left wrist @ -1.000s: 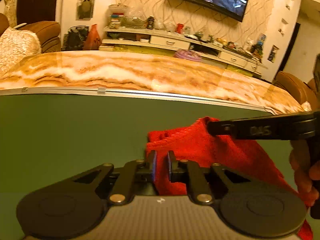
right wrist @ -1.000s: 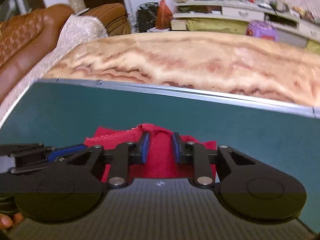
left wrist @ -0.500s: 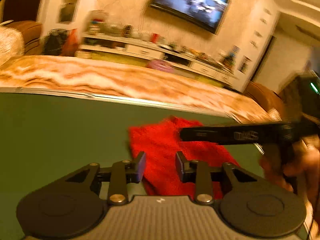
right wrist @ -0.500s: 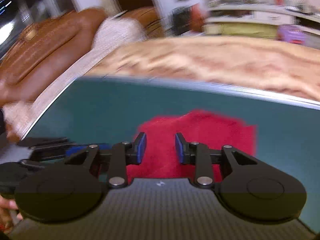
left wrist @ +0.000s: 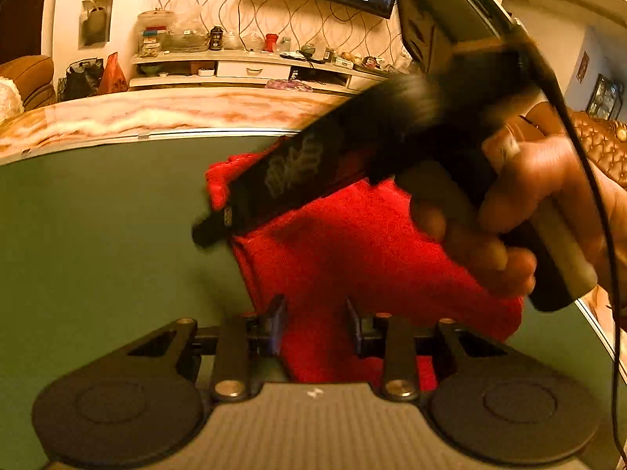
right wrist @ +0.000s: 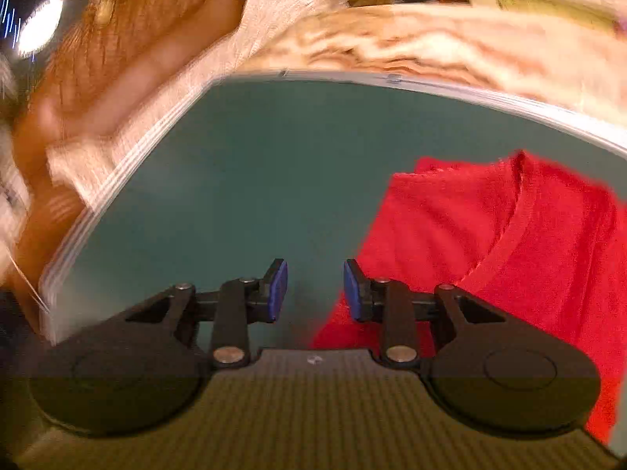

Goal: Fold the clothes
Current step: 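Smooth the bundle's folded edge with the right gripper, then lift away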

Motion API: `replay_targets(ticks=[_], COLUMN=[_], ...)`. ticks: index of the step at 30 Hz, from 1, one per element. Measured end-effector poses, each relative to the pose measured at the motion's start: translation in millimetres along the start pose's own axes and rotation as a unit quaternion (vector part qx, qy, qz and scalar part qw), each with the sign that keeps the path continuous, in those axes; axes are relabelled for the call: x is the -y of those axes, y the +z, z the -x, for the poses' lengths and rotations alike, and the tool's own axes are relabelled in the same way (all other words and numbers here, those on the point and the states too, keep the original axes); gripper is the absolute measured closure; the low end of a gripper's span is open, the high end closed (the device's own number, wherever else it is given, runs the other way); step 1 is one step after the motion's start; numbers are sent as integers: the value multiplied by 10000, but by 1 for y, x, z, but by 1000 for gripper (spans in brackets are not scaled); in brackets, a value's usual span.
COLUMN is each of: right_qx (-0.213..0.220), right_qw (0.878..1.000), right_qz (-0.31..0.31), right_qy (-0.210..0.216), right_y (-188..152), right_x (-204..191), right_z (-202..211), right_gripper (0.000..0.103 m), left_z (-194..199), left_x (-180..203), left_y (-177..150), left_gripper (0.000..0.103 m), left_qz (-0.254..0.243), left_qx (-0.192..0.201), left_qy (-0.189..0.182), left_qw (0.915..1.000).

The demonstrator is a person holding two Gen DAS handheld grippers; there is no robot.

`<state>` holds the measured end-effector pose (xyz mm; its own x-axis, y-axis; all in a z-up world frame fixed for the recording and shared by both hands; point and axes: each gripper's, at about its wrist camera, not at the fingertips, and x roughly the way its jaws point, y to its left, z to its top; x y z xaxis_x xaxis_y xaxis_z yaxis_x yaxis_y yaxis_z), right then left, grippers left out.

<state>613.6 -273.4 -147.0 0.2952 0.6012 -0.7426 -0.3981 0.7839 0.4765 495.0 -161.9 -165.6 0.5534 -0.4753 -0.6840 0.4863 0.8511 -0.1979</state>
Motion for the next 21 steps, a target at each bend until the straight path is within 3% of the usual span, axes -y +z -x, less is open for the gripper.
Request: replay_targets(ticks=[2, 3, 4, 13, 15, 18, 21], right_qx=[-78, -154, -255, -800, -893, -828, -835], right_qw=[9999, 9994, 9986, 9833, 9817, 9827, 9835], right_qz=[-66, 60, 125, 420, 386, 448, 453], right_qy=[-123, -303, -449, -1577, -1635, -1594, -1540], right_y=[0, -1, -4, -13, -15, -16, -16], right_x=[-4, -11, -18, -58, -56, -60, -63], right_z=[6, 8, 9, -3, -12, -18, -24], right_gripper=[71, 85, 91, 91, 91, 102, 102], left_z=[6, 9, 12, 26, 27, 31, 36], left_x=[4, 4, 3, -6, -8, -8, -6], left_y=[-3, -4, -6, -20, -21, -22, -23], left_gripper=[66, 66, 65, 56, 56, 56, 56], left_qz=[-44, 29, 127, 466, 465, 462, 441], left_qx=[33, 53, 73, 81, 81, 113, 224], left_qy=[82, 65, 31, 15, 7, 9, -8], left_qw=[10000, 10000, 9999, 9989, 9989, 9989, 9988])
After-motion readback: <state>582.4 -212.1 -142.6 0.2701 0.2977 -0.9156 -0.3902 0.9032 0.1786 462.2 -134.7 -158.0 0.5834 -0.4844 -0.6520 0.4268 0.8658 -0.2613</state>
